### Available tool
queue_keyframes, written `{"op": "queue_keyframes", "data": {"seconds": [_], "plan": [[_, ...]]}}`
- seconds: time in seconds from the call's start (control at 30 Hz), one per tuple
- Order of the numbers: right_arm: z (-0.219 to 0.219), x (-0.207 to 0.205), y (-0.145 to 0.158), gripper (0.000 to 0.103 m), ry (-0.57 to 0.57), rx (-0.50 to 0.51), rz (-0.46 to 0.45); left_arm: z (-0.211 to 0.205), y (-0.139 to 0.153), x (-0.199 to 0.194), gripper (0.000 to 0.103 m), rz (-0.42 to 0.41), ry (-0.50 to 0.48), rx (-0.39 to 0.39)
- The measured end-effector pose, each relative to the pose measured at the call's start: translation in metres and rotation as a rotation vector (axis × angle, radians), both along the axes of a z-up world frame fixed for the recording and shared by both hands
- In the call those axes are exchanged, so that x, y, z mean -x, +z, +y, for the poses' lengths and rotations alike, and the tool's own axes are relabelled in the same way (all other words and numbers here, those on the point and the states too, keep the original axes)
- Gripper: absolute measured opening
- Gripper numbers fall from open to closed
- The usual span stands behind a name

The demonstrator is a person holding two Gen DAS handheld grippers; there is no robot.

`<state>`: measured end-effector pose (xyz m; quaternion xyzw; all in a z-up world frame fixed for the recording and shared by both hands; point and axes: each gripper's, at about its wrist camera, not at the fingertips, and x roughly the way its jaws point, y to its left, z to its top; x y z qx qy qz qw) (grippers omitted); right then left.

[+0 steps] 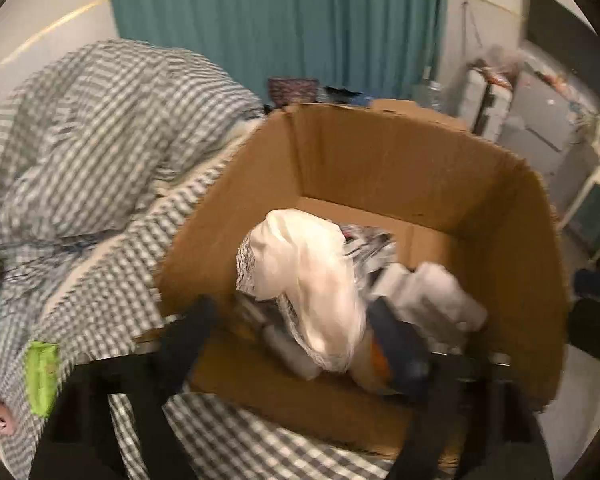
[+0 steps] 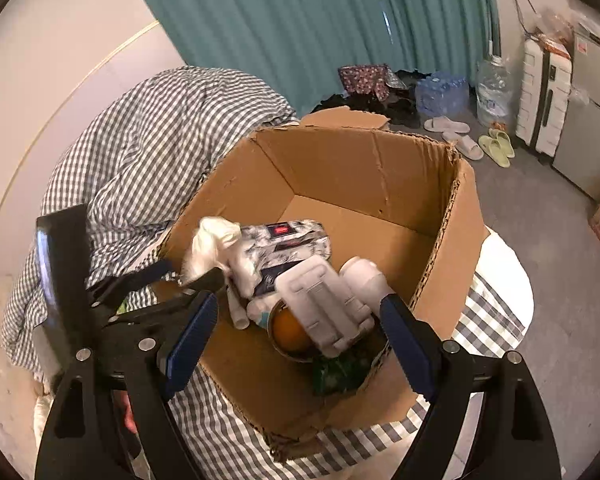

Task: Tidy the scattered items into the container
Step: 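Release the cloth and the phone stand into the box with both grippers, then withdraw both grippers from the box toward the green wipe pack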

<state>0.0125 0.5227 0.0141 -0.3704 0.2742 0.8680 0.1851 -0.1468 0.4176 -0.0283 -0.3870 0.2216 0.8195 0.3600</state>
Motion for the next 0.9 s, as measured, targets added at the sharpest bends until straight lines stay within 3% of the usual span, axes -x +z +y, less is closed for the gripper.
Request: {"op": "queue_keyframes", "data": {"seconds": [0.2, 0.43, 0.67, 0.8, 0.9], "plan": [[-0.031, 0.008, 0.007, 0.083, 0.071, -0.006, 0.017, -0.076, 0.015, 0.019, 0.092, 0.015, 0.172, -0.006], [-0.122, 0.056, 0.018, 0.083, 0.283, -0.035, 0.025, -0.241, 0.014, 0.068, 0.099, 0.040, 0.424, -0.005], [-0.237, 0.153, 0.009, 0.083, 0.514, -0.002, -0.047, -0.368, -0.031, 0.123, 0.099, 0.005, 0.616, 0.094], [-0.284, 0.210, -0.011, 0.083, 0.589, 0.094, -0.094, -0.403, -0.062, 0.142, 0.099, -0.056, 0.677, 0.020], [-0.309, 0.251, -0.029, 0.083, 0.594, 0.102, -0.146, -0.406, -0.082, 0.151, 0.099, -0.072, 0.638, -0.031]]}}
